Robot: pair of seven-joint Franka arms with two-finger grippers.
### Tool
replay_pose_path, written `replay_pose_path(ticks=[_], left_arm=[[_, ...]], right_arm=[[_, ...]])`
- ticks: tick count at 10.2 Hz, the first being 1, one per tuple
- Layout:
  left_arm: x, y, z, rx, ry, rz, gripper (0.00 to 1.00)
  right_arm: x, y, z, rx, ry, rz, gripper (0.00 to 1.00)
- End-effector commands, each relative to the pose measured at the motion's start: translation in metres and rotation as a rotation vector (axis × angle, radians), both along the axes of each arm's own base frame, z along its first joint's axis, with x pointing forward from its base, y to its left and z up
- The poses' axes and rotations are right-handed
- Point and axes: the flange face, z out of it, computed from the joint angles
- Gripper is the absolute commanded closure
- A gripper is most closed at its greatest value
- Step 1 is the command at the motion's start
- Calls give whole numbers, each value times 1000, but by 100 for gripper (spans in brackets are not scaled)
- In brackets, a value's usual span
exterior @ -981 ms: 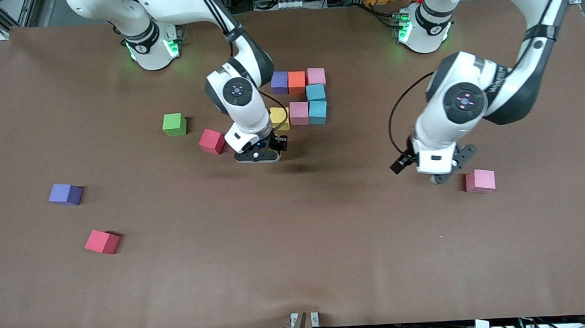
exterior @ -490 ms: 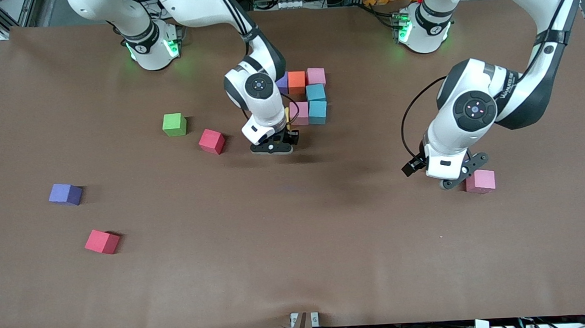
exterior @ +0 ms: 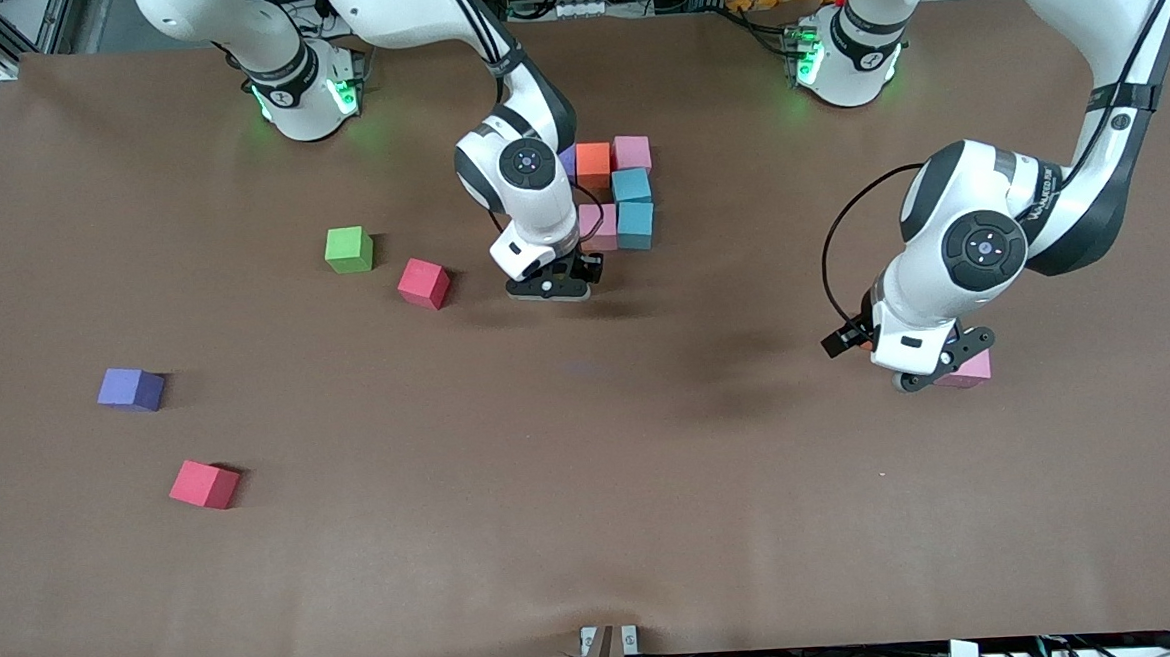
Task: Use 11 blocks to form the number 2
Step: 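Set yellow below the figure with the right gripper while the left reaches orange, then grasp the orange block with the left gripper while the right releases yellow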
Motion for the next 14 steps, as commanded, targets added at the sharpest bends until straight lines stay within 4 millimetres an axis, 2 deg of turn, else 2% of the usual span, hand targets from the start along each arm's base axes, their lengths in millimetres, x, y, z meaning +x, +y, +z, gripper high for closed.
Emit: replay_pose_path(ticks=[1,4,6,9,11,14], left_arm=[[7,7,-8,-11,-10,-33,0],[9,8,-18,-28,-9,-33,0],[13,20,-37,-53,11,-65,0],[-2,20,-64,-1,48,-170,0],[-11,18,-76,9,34,-236,0],[-9,45,-81,-15,63,-375,0]], right_arm=[[-13,-8,5,-9,14,-17,44],[-15,-9,4,-13,17,-15,44],[-14,-11,3,-14,18,-17,44],[-10,-14,4,-15,15,-18,43],[-9,-15,4,-16,14,-18,43],[-14,-15,0,-25,20,-13,43]])
